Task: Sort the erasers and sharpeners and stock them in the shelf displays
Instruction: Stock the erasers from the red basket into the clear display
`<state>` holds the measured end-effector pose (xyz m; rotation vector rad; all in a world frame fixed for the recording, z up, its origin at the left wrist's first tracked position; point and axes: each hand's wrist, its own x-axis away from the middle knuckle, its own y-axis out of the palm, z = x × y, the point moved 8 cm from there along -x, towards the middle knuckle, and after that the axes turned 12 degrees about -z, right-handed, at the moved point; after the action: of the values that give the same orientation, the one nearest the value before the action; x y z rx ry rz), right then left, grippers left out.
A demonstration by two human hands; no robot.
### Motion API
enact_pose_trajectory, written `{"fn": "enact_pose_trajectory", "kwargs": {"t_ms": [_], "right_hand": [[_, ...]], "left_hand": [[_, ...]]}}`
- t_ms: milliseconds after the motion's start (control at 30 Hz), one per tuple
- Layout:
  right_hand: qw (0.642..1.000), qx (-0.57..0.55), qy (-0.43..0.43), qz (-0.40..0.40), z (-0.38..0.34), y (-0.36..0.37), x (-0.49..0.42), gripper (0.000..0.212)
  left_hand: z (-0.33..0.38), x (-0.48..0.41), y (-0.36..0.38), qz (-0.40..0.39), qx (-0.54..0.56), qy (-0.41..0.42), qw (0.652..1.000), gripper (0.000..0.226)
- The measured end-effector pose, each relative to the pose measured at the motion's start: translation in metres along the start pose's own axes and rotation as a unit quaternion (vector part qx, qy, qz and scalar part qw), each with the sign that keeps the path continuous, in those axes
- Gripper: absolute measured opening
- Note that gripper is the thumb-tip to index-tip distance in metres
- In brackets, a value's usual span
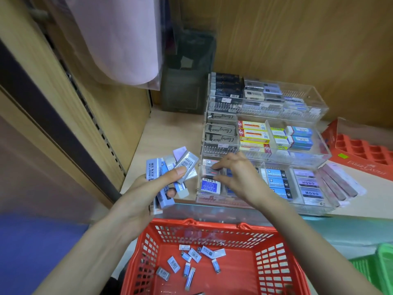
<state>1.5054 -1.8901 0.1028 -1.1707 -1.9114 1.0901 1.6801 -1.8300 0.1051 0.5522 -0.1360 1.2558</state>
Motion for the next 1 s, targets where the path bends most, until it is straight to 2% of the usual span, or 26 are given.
{"fn": "enact_pose_trajectory", "kwargs": {"t_ms": [167,267,367,633,800,900,1000], "right_hand": [[0.998,0.013,-0.039,-0.053,-0.001,-0.005,-0.002,0.015],[0.994,0.065,-0.053,-0.076,-0.003,-0.002,-0.006,0.013],[0.991,0.091,-0.062,-0.071,-0.004,-0.002,-0.008,0.012],[0.985,0.077,-0.122,-0.091,-0.007,-0.004,-0.007,0.006],[0.99,0.077,-0.092,-0.076,-0.004,-0.001,-0.008,0.006],[0.992,0.084,-0.07,-0.069,-0.004,0.003,-0.012,0.006],[0.995,0.044,-0.059,-0.073,0.0,0.002,-0.009,0.008]], "left_hand": [[0.002,-0.001,-0.002,0.009,-0.008,0.003,1.0,0.022],[0.002,-0.001,-0.001,0.005,-0.005,0.002,1.0,0.021],[0.002,-0.002,0.0,0.009,-0.008,0.001,1.0,0.025],[0.001,-0.002,0.002,0.011,-0.017,-0.001,1.0,0.024],[0.001,-0.004,0.003,0.013,-0.01,-0.005,1.0,0.024],[-0.001,-0.005,0.002,0.015,-0.009,-0.006,1.0,0.032],[-0.002,-0.006,0.004,0.014,-0.014,-0.007,1.0,0.036]]}}
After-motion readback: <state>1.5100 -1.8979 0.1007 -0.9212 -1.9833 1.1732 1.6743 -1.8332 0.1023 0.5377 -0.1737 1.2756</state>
